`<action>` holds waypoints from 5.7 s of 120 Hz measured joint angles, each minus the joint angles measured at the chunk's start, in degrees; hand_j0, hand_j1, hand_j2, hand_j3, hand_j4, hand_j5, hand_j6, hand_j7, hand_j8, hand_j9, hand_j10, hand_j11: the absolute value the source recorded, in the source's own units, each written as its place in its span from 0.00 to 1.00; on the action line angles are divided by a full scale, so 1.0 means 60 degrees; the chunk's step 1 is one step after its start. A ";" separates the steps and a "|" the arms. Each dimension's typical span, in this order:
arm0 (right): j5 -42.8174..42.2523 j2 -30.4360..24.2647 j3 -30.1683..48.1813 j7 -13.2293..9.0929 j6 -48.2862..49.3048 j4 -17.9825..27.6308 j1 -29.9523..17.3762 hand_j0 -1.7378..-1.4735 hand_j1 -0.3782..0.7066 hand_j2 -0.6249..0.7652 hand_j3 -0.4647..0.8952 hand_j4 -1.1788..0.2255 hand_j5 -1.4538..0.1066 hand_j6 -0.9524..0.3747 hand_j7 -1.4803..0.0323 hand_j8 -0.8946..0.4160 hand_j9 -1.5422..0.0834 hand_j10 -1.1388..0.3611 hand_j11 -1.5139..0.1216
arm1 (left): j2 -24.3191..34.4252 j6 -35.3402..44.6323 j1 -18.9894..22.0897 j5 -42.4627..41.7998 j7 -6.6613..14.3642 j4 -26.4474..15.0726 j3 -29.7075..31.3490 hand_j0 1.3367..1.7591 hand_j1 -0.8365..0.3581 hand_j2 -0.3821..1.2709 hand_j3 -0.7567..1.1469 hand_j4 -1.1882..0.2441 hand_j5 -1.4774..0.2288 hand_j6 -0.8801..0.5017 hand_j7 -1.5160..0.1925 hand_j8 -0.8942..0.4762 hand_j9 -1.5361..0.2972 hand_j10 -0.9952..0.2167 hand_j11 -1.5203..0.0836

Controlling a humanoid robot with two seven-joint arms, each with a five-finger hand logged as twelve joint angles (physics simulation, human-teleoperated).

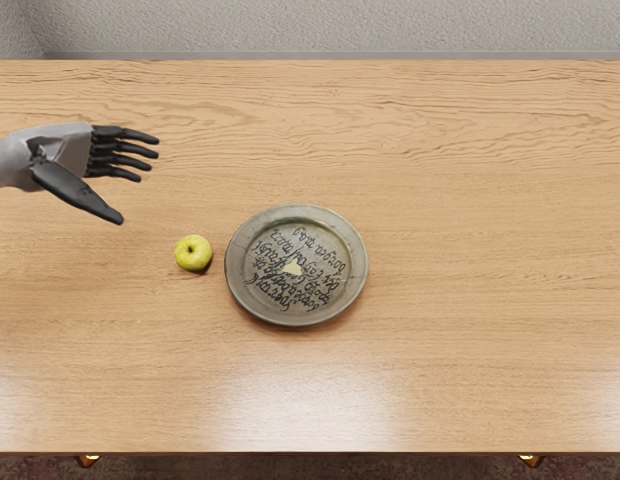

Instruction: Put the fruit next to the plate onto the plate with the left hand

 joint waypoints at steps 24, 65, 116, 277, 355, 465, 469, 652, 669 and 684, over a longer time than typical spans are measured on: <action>-0.0009 0.0000 -0.0009 0.0014 -0.0013 -0.0012 -0.0022 0.30 0.07 0.44 0.34 0.81 0.90 0.69 0.95 0.65 0.92 0.73 0.90 | -0.0034 0.0000 -0.0042 -0.0008 0.0004 0.0003 0.0005 0.76 0.75 0.26 0.40 0.66 0.68 0.46 0.70 0.47 0.66 0.62 0.75; -0.0002 0.0000 -0.0015 -0.0001 -0.0018 -0.0015 -0.0046 0.30 0.07 0.44 0.34 0.81 0.90 0.69 0.95 0.65 0.92 0.73 0.90 | 0.0063 0.0000 -0.0417 0.0544 0.0330 -0.0061 0.0168 0.76 0.75 0.26 0.40 0.66 0.68 0.46 0.70 0.47 0.66 0.62 0.75; -0.0004 0.0000 -0.0015 -0.0001 -0.0015 -0.0015 -0.0047 0.30 0.07 0.44 0.34 0.81 0.90 0.69 0.95 0.65 0.92 0.73 0.90 | 0.0290 0.0603 -0.7369 -0.1677 0.0914 -0.2738 0.9095 0.76 0.75 0.26 0.40 0.66 0.68 0.46 0.70 0.47 0.66 0.62 0.75; -0.0005 0.0000 -0.0016 -0.0001 -0.0015 -0.0015 -0.0047 0.30 0.07 0.44 0.34 0.81 0.90 0.69 0.95 0.65 0.92 0.73 0.90 | -0.8595 1.1597 -0.9661 -0.6915 0.0430 -0.3114 1.6754 0.76 0.74 0.26 0.40 0.66 0.68 0.46 0.70 0.47 0.66 0.62 0.75; -0.0007 0.0000 -0.0016 -0.0001 -0.0017 -0.0015 -0.0047 0.30 0.07 0.44 0.34 0.81 0.90 0.69 0.95 0.65 0.92 0.73 0.90 | -0.8595 1.1669 -0.9027 -0.6899 0.0684 -0.2314 1.6033 0.76 0.74 0.26 0.40 0.66 0.68 0.46 0.70 0.47 0.66 0.62 0.75; -0.0004 0.0000 -0.0016 -0.0001 -0.0017 -0.0015 -0.0047 0.30 0.07 0.44 0.34 0.81 0.90 0.69 0.95 0.65 0.92 0.73 0.90 | -0.8595 1.1725 -0.8577 -0.6621 0.0562 -0.2459 1.5840 0.78 0.45 0.18 0.68 0.49 0.48 0.70 0.26 0.72 0.25 0.71 0.35; -0.0004 0.0000 -0.0016 -0.0001 -0.0016 -0.0015 -0.0047 0.30 0.07 0.44 0.34 0.81 0.90 0.69 0.95 0.65 0.92 0.73 0.90 | -0.8595 1.1728 -0.8574 -0.6625 0.0559 -0.2463 1.5840 0.77 0.45 0.18 0.69 0.51 0.45 0.71 0.26 0.73 0.24 0.72 0.34; -0.0004 0.0000 -0.0015 -0.0001 -0.0015 -0.0015 -0.0047 0.30 0.07 0.44 0.34 0.81 0.90 0.69 0.95 0.65 0.92 0.73 0.90 | -0.8595 1.1644 -1.2073 -0.7005 0.0734 -0.4705 1.4955 0.76 0.48 0.43 0.40 0.40 0.34 0.27 0.37 0.35 0.36 0.32 0.42; -0.0004 0.0000 -0.0016 -0.0001 -0.0017 -0.0015 -0.0047 0.30 0.07 0.44 0.34 0.81 0.90 0.69 0.95 0.65 0.92 0.73 0.90 | -0.8595 1.1642 -1.2206 -0.7017 0.0879 -0.4772 1.4413 0.76 0.47 0.45 0.40 0.40 0.33 0.27 0.37 0.36 0.36 0.33 0.42; -0.0007 0.0000 -0.0016 -0.0001 -0.0017 -0.0015 -0.0047 0.30 0.07 0.44 0.34 0.81 0.90 0.69 0.95 0.65 0.92 0.73 0.90 | -0.8595 1.1642 -1.2023 -0.6988 0.0981 -0.4789 1.3997 0.76 0.45 0.49 0.40 0.40 0.33 0.27 0.37 0.36 0.36 0.33 0.42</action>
